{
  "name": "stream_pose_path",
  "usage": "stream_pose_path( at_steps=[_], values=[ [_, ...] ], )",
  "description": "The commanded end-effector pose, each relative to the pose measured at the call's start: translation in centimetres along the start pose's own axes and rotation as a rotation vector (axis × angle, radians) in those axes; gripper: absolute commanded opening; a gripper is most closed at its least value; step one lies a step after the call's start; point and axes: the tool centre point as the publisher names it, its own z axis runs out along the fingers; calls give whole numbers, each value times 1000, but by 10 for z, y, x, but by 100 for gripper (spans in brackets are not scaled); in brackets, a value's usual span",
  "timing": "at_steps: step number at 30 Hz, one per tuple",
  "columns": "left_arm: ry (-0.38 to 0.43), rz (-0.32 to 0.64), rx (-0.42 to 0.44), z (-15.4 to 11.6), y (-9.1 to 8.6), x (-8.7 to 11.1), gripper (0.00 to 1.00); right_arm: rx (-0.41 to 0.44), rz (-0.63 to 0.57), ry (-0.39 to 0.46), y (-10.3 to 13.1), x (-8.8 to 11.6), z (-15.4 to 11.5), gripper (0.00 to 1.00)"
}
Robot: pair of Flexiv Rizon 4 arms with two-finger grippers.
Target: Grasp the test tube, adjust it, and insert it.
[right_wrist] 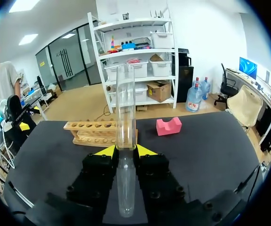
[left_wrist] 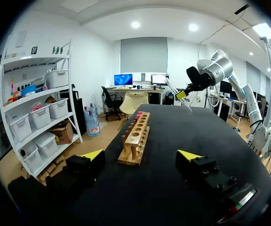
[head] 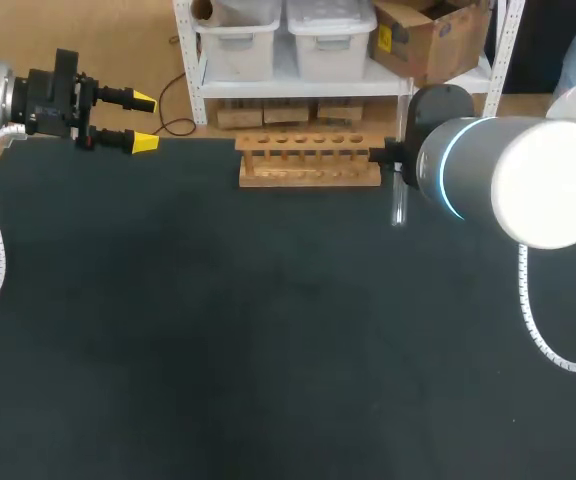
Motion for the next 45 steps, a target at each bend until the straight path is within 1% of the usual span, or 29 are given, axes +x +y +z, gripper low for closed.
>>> stream_pose_path(
  at_steps=[1, 12, 13, 14, 16, 25, 28, 36, 41, 45],
  values=[
    [-2, 3, -7, 0, -2, 1, 100, -5, 1, -6, -1, 1, 0, 0],
    [-2, 3, -7, 0, -2, 1, 100, -5, 1, -6, -1, 1, 0, 0],
    [-2, 3, -7, 0, -2, 1, 100, -21, -10, -6, 2, -1, 3, 0],
    [-2, 3, -7, 0, -2, 1, 100, -11, -13, -17, 5, -3, 5, 0],
    [-2, 3, -7, 0, -2, 1, 100, -19, -2, -33, 9, -7, 9, 0],
    [-2, 3, -7, 0, -2, 1, 100, -20, 80, -132, 20, -23, 20, 0],
    [-2, 3, -7, 0, -2, 1, 100, -18, 93, -177, 22, -30, 24, 0],
    [-2, 3, -7, 0, -2, 1, 100, -44, 100, -358, 34, -59, 33, 0],
    [-2, 3, -7, 0, -2, 1, 100, -27, 91, -478, 42, -76, 38, 0],
    [-2, 3, -7, 0, -2, 1, 100, 8, 80, -570, 48, -89, 44, 0]
  ],
)
